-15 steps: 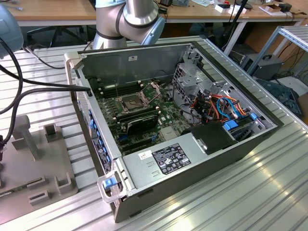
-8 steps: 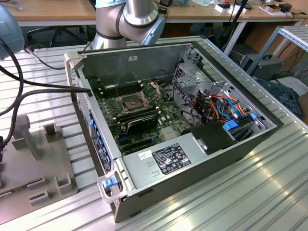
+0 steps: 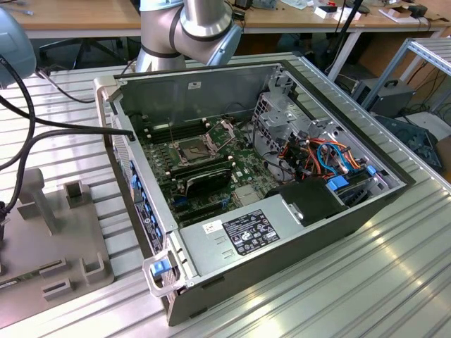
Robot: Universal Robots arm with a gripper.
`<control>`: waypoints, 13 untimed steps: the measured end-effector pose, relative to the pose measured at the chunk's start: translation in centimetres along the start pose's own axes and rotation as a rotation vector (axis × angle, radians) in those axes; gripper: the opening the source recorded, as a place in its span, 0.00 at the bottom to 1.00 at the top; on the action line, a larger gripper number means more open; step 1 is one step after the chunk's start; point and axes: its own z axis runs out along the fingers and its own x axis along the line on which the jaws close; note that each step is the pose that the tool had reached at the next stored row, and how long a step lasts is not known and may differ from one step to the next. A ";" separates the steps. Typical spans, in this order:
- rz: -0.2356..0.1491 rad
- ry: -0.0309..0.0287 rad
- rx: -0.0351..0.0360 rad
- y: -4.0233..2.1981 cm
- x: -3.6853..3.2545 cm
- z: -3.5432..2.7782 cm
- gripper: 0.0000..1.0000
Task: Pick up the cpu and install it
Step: 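Pick up the cpu and move it towards the insertion slot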
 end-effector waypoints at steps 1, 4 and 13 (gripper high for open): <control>0.000 0.0002 0.0002 0.00 0.00 -0.01 0.56; 0.001 -0.0115 -0.0001 0.01 0.02 0.05 0.56; 0.000 -0.0543 -0.0014 0.01 0.07 0.55 0.56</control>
